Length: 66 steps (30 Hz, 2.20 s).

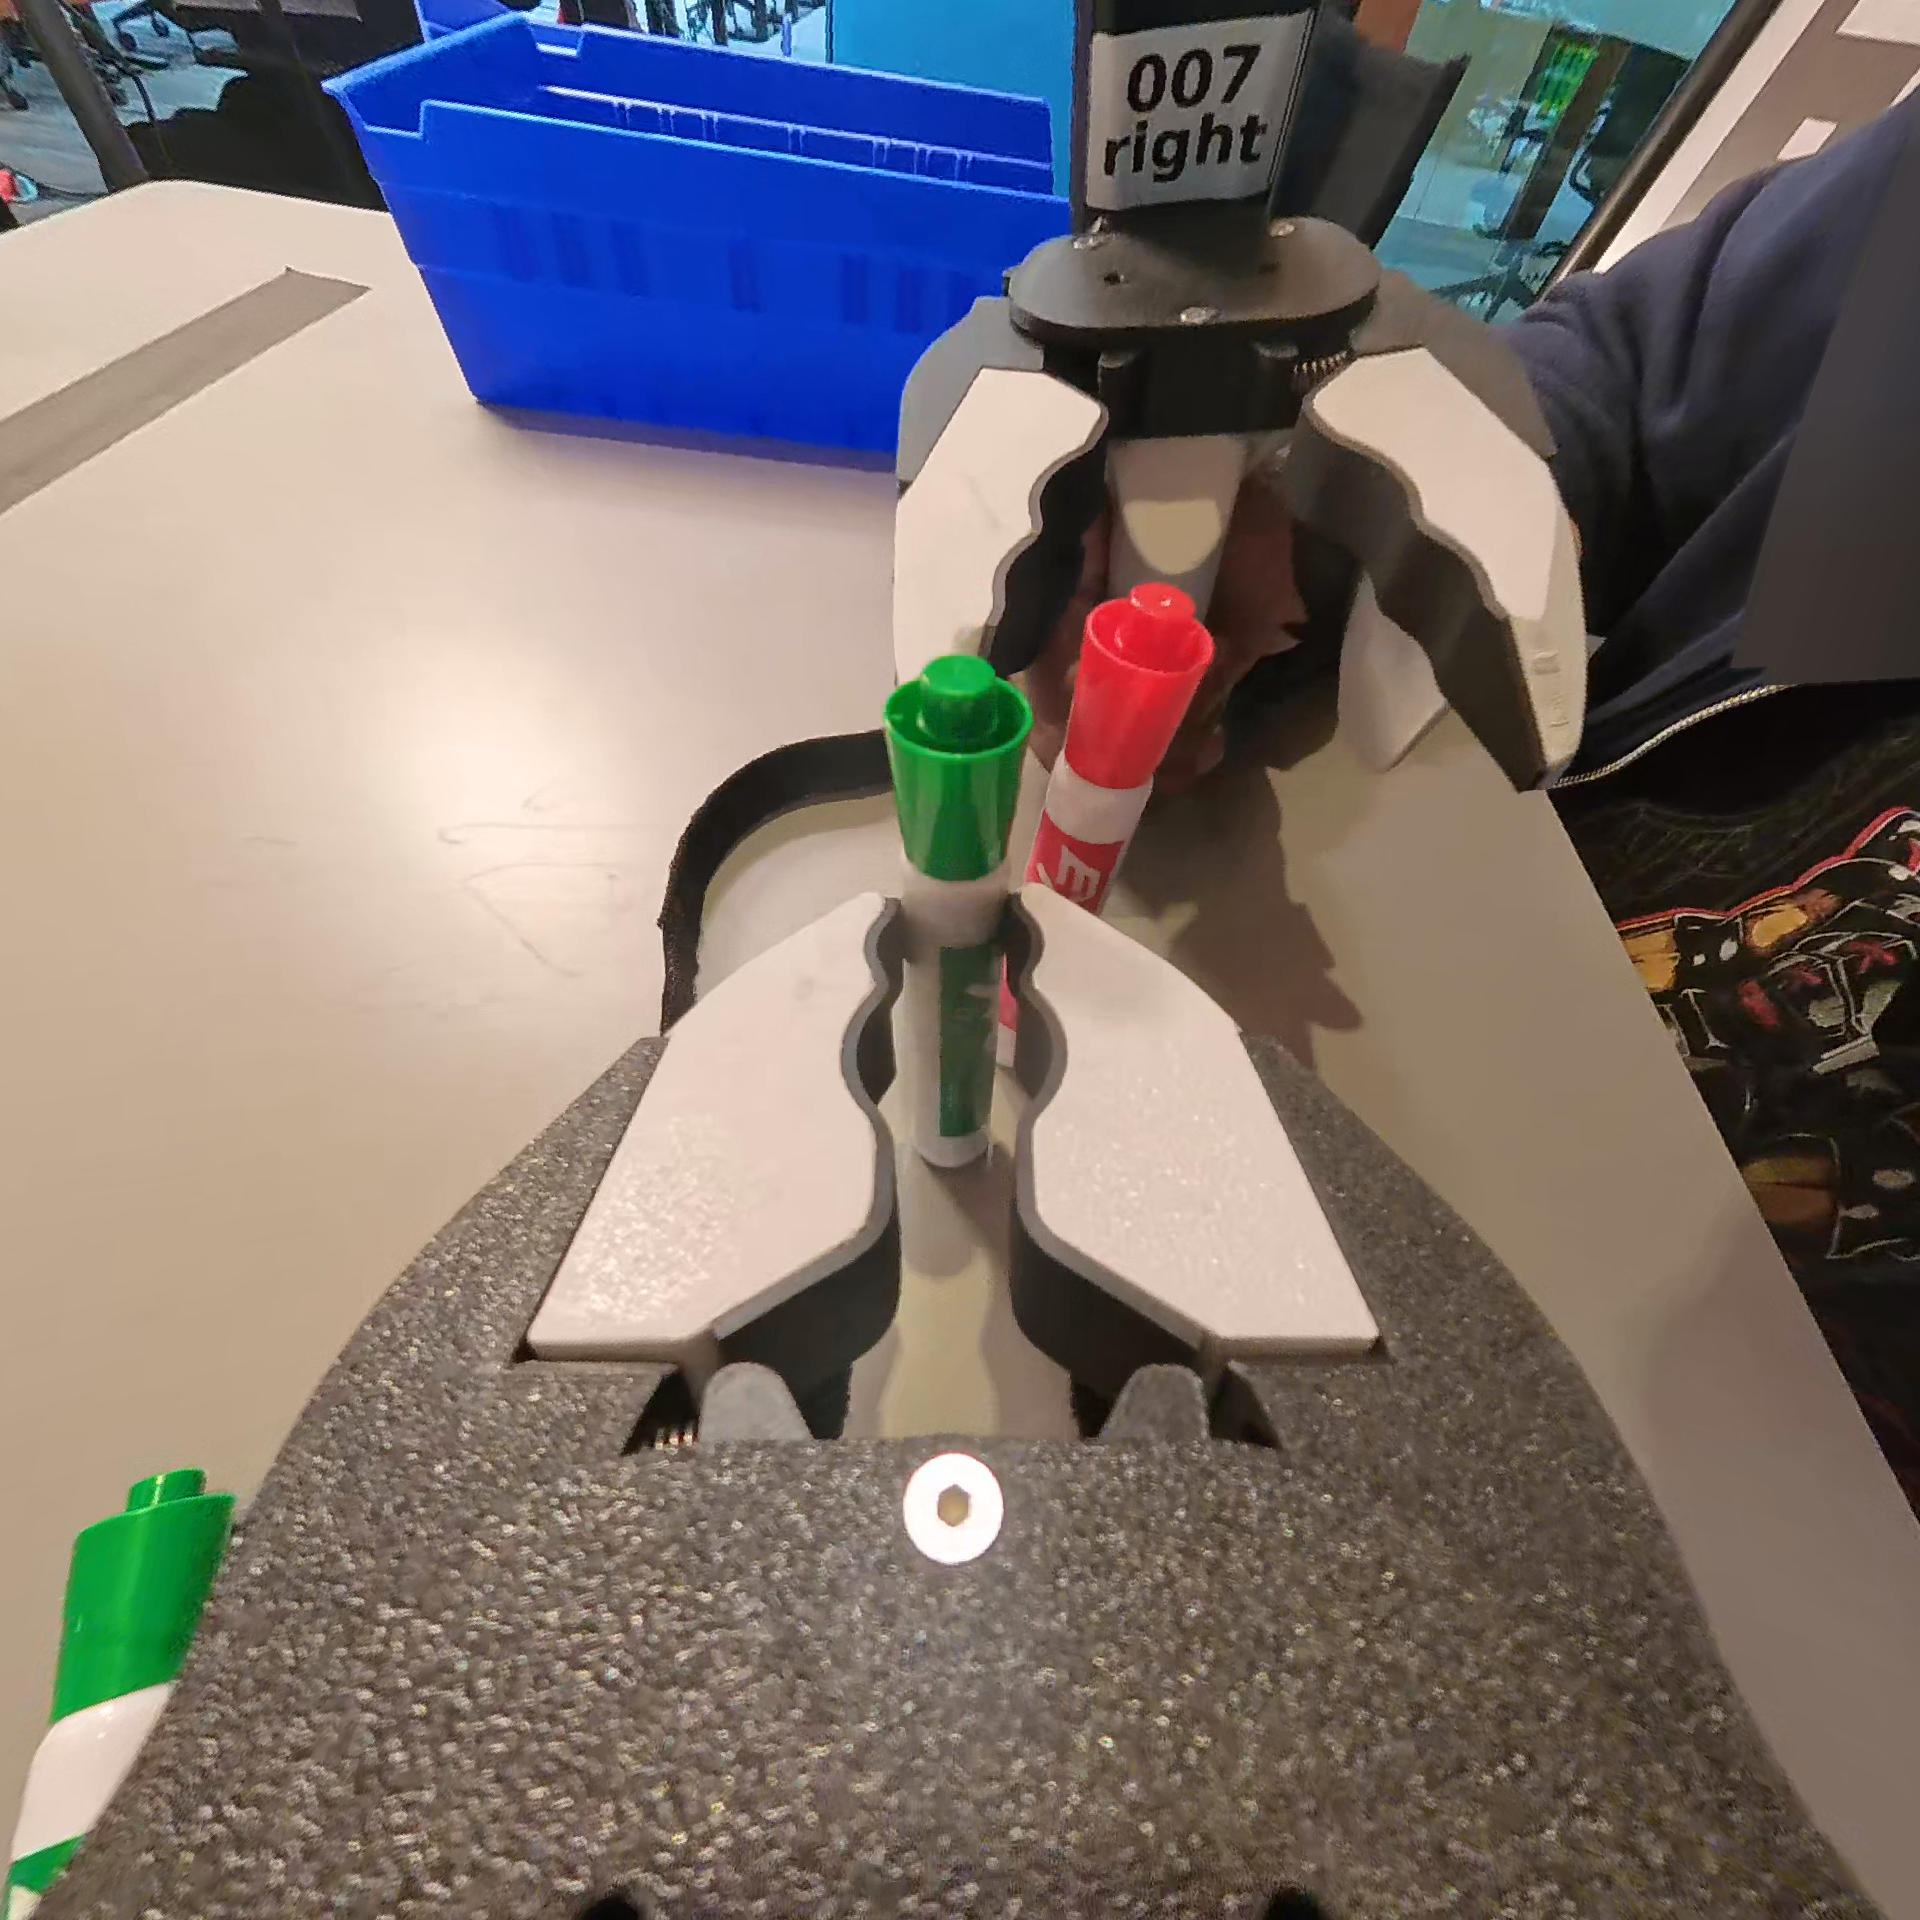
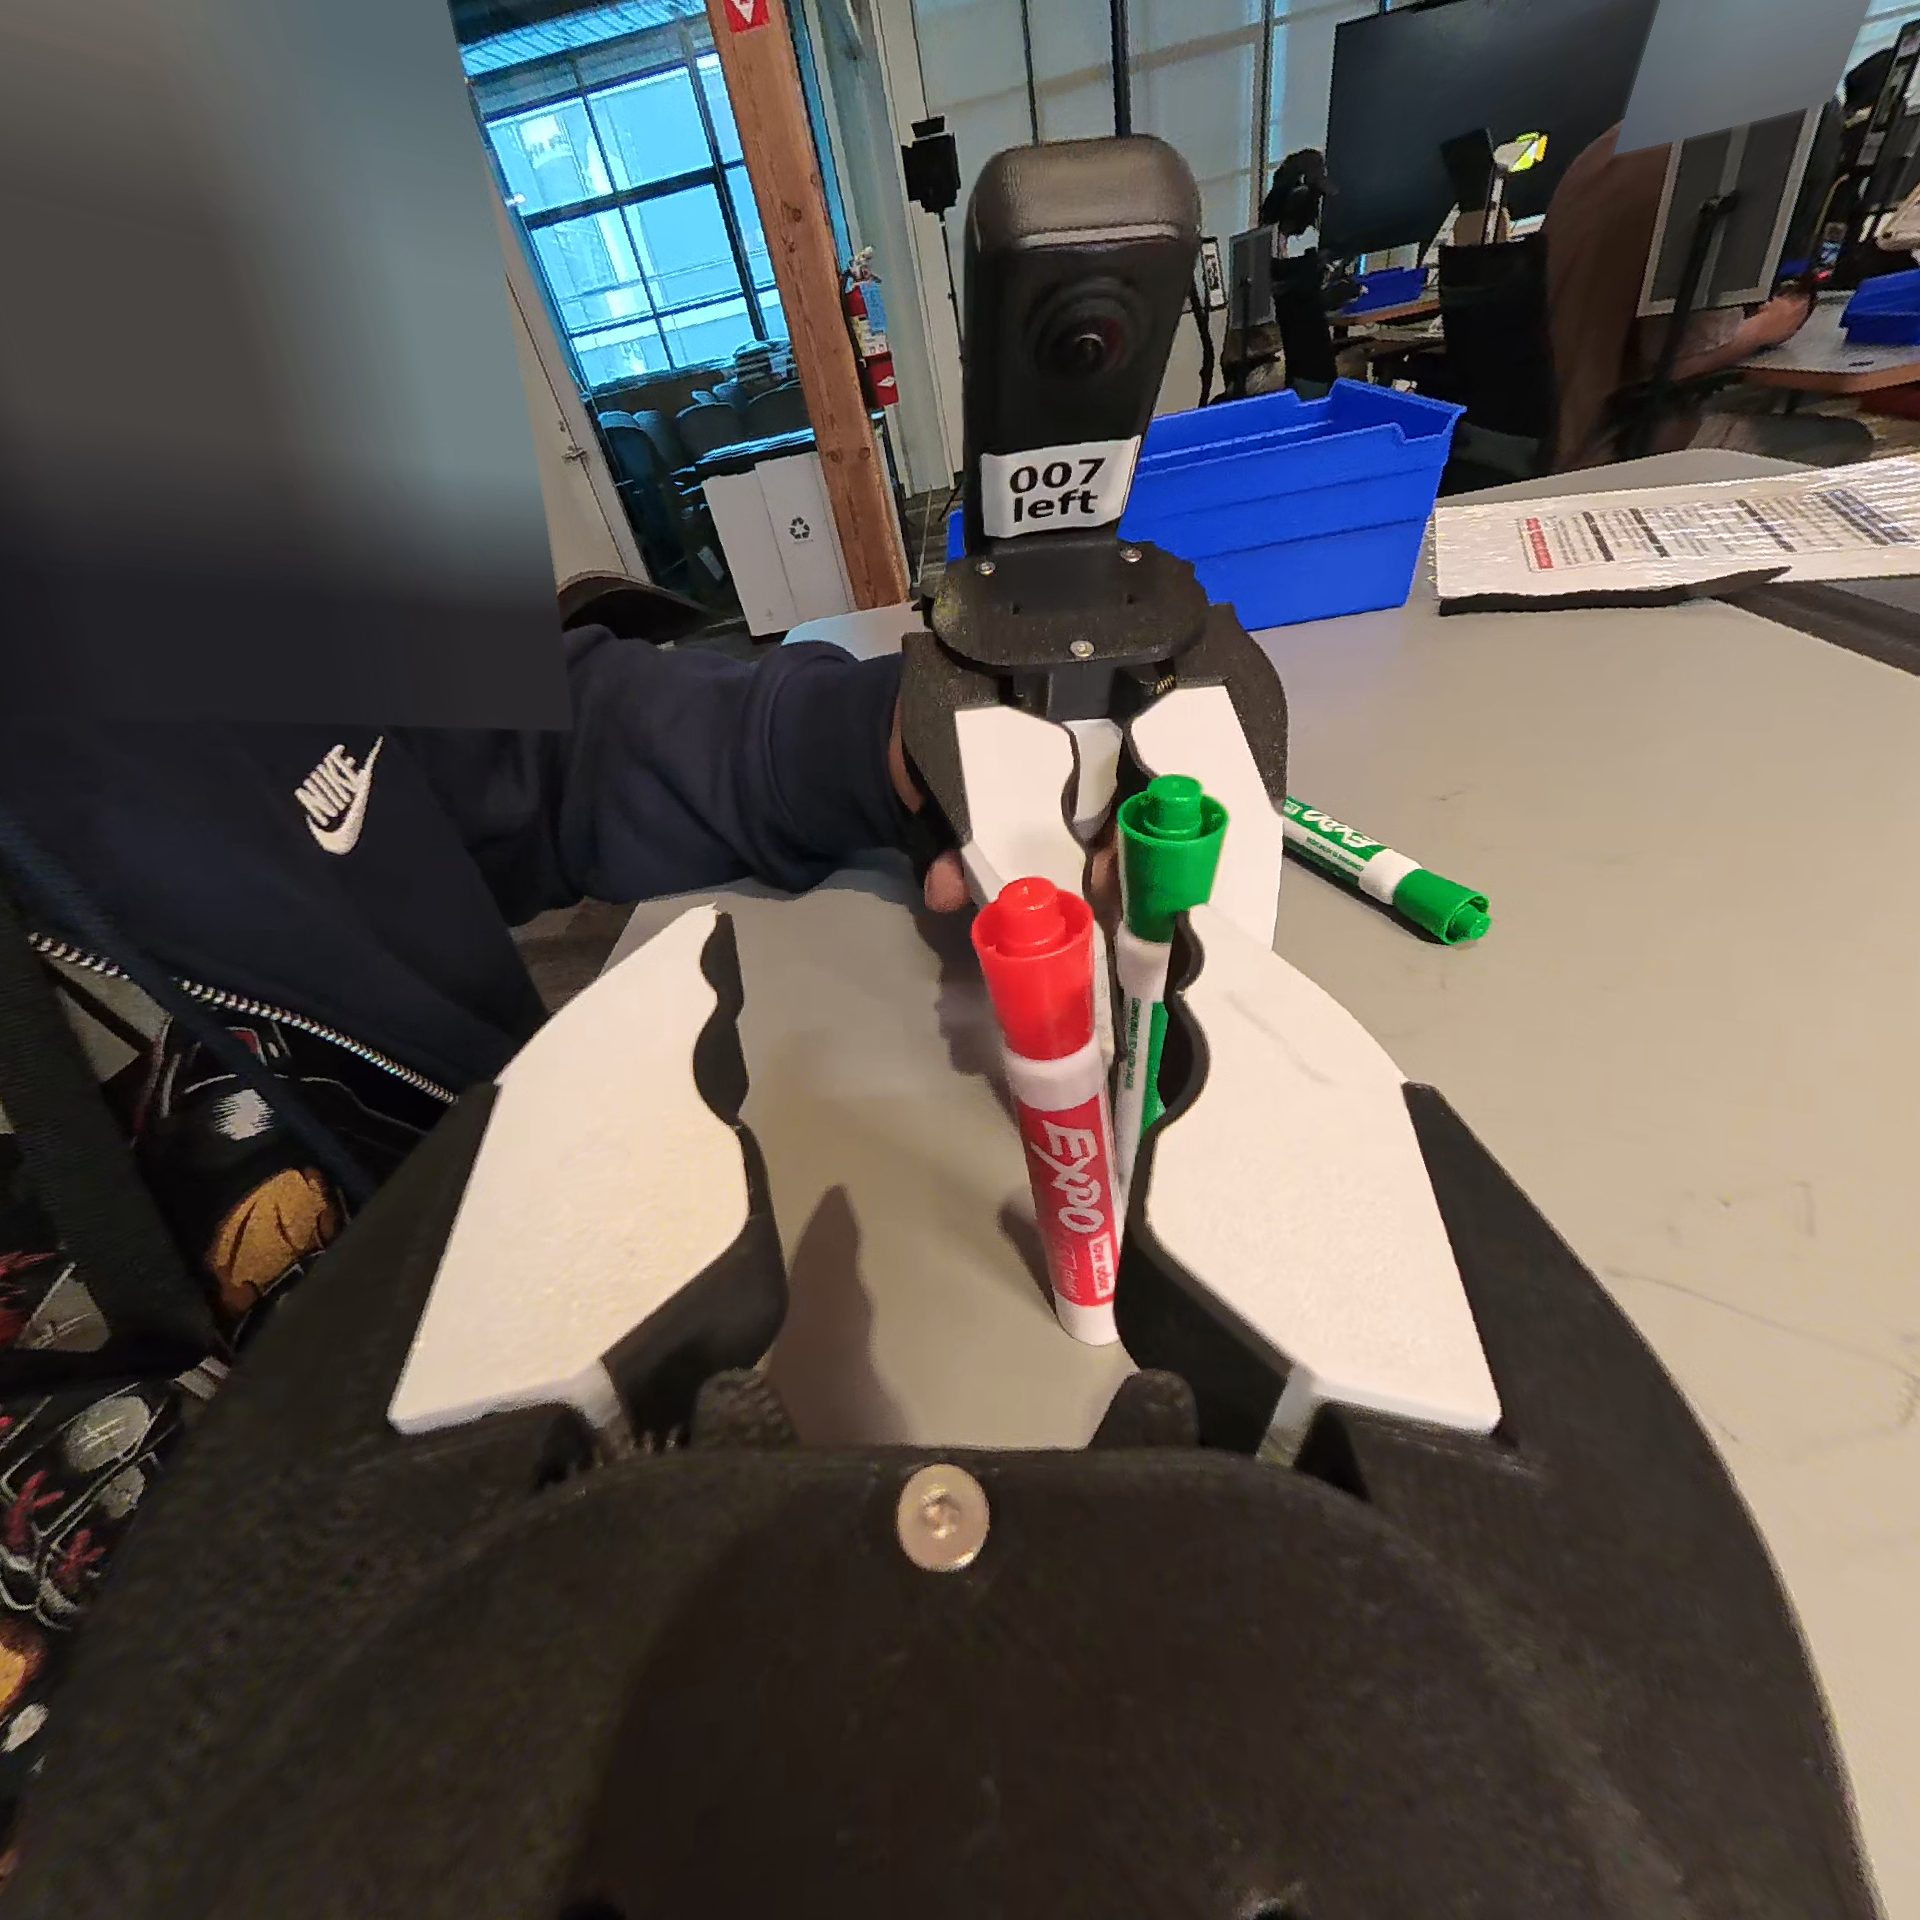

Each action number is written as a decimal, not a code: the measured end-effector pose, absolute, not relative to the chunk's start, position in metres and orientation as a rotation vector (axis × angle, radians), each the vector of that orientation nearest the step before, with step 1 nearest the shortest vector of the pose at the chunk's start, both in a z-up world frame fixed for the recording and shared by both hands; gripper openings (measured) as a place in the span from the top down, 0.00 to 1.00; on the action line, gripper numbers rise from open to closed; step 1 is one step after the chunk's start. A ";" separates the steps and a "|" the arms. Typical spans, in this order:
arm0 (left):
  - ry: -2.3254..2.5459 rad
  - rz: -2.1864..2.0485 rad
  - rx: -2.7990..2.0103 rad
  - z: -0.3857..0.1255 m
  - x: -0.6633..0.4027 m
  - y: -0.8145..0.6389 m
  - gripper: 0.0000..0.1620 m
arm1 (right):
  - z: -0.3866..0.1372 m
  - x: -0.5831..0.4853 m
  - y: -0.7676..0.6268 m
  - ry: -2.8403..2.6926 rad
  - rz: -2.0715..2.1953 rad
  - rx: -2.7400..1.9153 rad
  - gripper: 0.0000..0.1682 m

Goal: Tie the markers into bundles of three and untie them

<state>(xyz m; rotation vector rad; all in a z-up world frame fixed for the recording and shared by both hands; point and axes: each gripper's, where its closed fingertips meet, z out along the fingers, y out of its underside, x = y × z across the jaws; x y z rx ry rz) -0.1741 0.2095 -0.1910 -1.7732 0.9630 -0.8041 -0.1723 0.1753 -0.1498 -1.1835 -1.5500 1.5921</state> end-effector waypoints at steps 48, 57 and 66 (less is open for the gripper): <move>1.080 -0.814 -1.713 -0.190 -0.157 0.196 0.88 | -0.190 -0.164 0.189 -1.761 1.387 -1.346 0.56; 1.081 -0.820 -1.713 -0.190 -0.157 0.196 0.84 | -0.190 -0.164 0.190 -1.753 1.402 -1.350 0.56; 1.122 -0.790 -1.706 -0.188 -0.161 0.193 0.77 | -0.190 -0.164 0.189 -1.754 1.406 -1.348 0.56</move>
